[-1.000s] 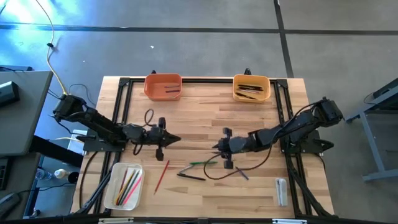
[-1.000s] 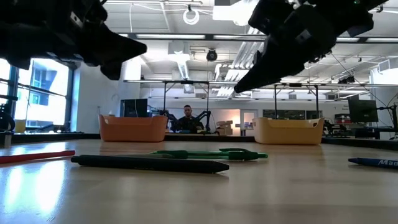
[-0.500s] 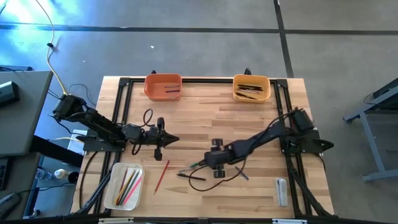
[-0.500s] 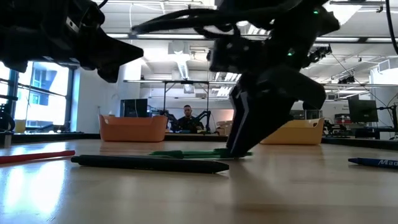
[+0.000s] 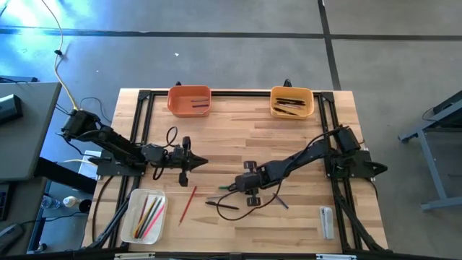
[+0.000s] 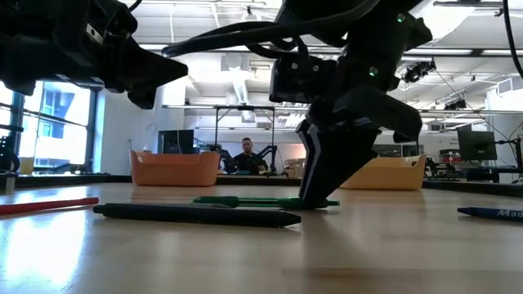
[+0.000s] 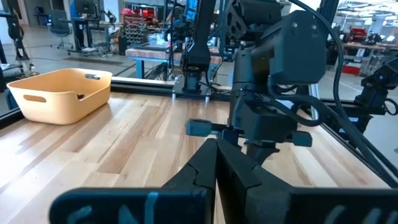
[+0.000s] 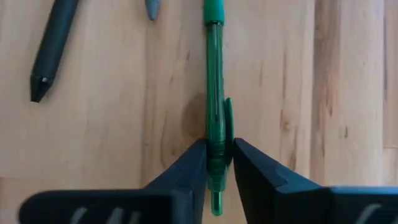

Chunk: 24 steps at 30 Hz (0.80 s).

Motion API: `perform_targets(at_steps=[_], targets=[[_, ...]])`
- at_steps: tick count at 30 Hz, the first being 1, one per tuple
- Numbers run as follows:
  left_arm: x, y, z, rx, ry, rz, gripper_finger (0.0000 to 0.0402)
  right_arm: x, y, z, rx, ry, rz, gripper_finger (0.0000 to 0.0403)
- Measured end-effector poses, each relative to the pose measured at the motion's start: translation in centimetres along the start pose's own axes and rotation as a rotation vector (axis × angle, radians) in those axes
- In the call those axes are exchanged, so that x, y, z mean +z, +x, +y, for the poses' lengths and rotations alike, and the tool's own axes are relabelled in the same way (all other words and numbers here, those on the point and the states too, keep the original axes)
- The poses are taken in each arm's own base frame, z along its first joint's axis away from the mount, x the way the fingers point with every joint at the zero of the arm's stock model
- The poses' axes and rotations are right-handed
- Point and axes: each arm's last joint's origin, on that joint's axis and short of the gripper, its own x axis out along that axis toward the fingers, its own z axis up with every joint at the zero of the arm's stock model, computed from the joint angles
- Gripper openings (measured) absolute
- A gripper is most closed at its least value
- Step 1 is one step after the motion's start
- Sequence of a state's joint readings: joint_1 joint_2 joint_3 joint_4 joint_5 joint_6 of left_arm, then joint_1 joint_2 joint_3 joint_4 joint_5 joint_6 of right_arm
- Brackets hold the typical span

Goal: Sort crayons/erasers/pens/pencils in bins
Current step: Put the green pen into the yellow bin

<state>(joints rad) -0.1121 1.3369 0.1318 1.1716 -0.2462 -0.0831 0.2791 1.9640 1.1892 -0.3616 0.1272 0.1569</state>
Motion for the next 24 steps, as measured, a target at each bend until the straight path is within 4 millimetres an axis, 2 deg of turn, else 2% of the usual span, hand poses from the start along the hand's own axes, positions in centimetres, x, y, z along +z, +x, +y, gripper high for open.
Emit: perform_targets(at_steps=[6,12,18,24], targets=[[0.0,0.0,0.0,0.000,-0.002,0.000,0.0000,0.1,0.0,-0.8,-0.005,0.004,0.003,0.0027],[0.0,0.0,0.0,-0.001,-0.003,0.000,0.0000,0.0,-0.7,-0.9,-0.005,-0.010,0.015,0.0033],[0.0,0.0,0.0,-0.001,-0.010,0.000,0.0000,0.1,-3.0,-1.4,-0.092,-0.011,0.005,0.0035],[0.0,0.0,0.0,-0.001,-0.010,0.001,0.0000,-0.4,-6.5,-2.7,-0.239,-0.005,0.032,0.0035]])
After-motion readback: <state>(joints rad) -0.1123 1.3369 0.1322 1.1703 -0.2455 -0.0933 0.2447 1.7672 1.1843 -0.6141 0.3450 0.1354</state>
